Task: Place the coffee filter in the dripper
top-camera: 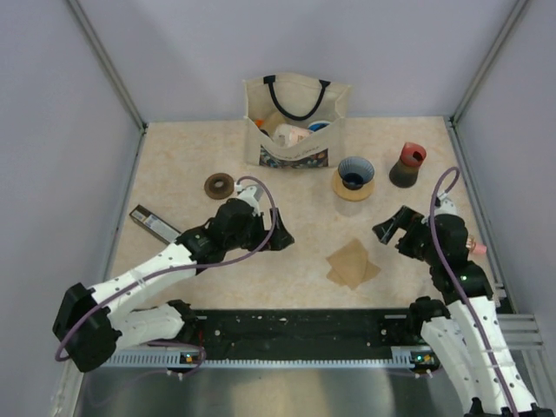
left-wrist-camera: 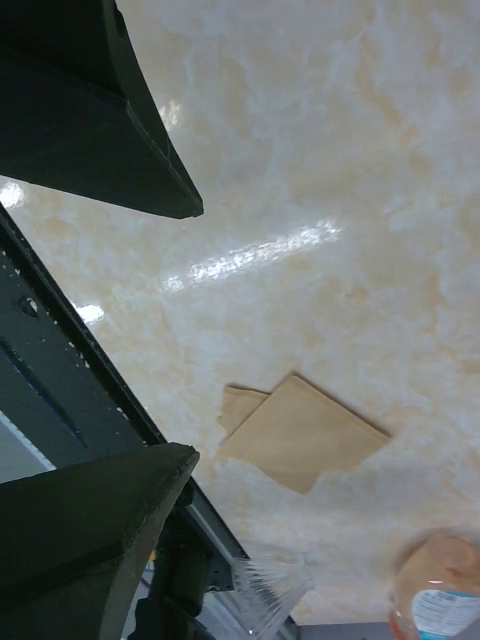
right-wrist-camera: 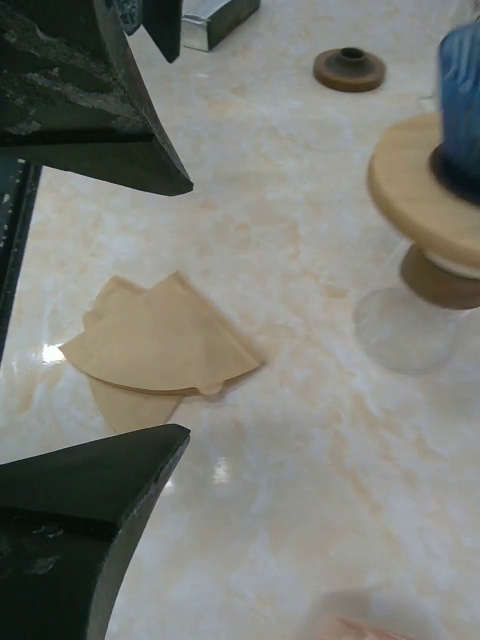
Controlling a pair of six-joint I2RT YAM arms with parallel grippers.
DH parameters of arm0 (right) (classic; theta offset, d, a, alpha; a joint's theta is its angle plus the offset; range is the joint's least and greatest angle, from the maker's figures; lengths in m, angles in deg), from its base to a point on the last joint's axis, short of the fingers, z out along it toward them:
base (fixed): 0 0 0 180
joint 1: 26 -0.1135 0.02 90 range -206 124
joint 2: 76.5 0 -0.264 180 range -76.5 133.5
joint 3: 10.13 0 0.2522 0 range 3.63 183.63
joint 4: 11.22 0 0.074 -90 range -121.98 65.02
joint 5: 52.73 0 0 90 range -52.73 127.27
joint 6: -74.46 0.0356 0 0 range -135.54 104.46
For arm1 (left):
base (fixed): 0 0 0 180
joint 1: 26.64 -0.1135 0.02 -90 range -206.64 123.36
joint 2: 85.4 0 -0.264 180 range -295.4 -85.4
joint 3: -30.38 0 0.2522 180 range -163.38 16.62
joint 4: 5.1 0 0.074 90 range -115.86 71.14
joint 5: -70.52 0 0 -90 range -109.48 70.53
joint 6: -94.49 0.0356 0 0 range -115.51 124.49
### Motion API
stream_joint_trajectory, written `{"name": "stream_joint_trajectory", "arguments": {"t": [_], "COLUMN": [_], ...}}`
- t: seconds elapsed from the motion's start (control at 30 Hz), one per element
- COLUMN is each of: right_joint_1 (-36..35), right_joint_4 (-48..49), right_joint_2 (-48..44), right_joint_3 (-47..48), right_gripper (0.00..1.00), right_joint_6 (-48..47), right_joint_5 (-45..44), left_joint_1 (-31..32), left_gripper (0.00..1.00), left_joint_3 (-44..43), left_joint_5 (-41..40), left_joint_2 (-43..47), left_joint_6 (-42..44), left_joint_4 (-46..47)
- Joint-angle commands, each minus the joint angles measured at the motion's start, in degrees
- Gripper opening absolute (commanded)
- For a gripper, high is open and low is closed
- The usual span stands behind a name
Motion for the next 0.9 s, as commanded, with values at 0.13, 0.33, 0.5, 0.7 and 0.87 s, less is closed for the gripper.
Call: {"name": "stream_joint_trajectory", "arguments": {"t": [0.13,0.33,0.5,0.7,0.87], "right_joint_1": [0.3,0.2,0.3,0.1,0.1], "right_joint_4": [13.3,20.8,24.5,29.6,33.6], "right_joint_2": [6.6,14.7,17.3,19.0,20.5], "right_joint_3": [-13.8,-17.0,-19.0,-21.0,-22.2], "right_gripper": [0.92,0.88,0.88,0.88,0.87], "right_joint_6": [9.9,7.8,5.7,5.4,6.9], "right_joint_5": [15.4,16.4,13.1,13.0,15.8], "left_joint_1": [3.2,7.8,9.4,9.8,9.9], "left_gripper": [0.99,0.99,0.99,0.99,0.99], "left_joint_3": [1.3,-3.0,-4.0,-4.7,-4.9], "left_joint_5": [14.0,16.5,15.1,16.0,15.6], "left_joint_2": [-12.3,-23.5,-29.0,-33.3,-35.5], "left_joint_6": [-4.9,-5.9,-7.0,-7.7,-7.9], "left_joint_4": [16.9,22.3,23.9,26.7,29.4]}}
